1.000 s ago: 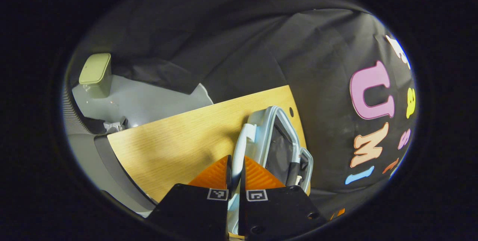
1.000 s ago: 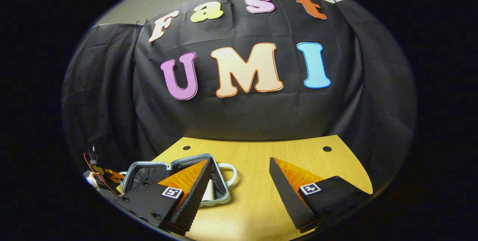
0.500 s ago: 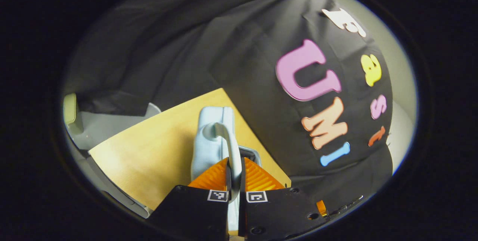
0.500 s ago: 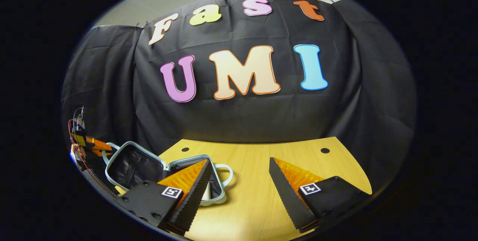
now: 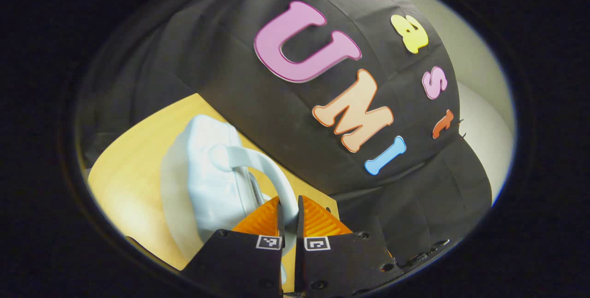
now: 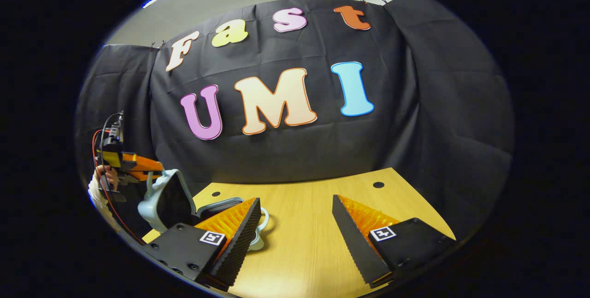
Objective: First open the suitcase, pack the skin care products into it, and then close the suitcase.
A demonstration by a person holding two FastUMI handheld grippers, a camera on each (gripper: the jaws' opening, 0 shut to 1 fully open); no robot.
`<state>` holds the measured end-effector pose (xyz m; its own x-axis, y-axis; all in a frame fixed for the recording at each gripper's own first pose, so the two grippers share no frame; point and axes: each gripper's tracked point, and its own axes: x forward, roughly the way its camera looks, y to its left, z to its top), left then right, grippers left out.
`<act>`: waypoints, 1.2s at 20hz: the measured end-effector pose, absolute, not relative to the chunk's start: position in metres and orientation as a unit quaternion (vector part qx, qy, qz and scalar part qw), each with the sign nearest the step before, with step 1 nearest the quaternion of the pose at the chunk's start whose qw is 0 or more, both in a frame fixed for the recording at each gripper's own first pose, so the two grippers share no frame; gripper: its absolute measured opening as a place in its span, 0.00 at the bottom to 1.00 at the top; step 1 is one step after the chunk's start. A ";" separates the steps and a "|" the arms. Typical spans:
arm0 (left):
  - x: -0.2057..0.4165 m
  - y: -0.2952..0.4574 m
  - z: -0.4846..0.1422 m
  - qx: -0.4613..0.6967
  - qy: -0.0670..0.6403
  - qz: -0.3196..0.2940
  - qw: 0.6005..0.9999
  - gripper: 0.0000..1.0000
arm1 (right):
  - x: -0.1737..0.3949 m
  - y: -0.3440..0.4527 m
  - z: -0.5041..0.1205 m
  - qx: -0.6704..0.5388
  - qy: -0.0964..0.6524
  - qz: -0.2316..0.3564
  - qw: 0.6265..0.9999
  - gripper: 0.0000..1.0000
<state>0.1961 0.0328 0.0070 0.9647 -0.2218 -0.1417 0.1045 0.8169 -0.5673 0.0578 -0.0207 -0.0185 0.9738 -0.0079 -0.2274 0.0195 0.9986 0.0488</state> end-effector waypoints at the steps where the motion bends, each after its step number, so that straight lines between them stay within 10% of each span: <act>1: 0.209 0.017 0.004 -0.289 0.108 -0.093 0.947 0.03 | 0.053 -0.025 -0.017 0.027 0.114 -0.011 0.993 0.98; 13: 0.343 -0.083 -0.141 -0.186 0.294 -0.019 0.937 0.04 | 0.020 -0.080 -0.023 0.044 0.123 -0.068 0.989 0.98; 24: 0.342 -0.060 -0.213 -0.050 0.434 0.076 0.896 0.13 | 0.010 -0.126 -0.038 0.064 0.138 -0.098 0.984 0.98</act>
<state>0.3417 -0.0598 -0.2132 0.6116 0.0931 -0.7857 -0.1792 0.9835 -0.0229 0.0103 -0.1258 -0.0380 0.9429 -0.1750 -0.2835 0.2102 0.9727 0.0986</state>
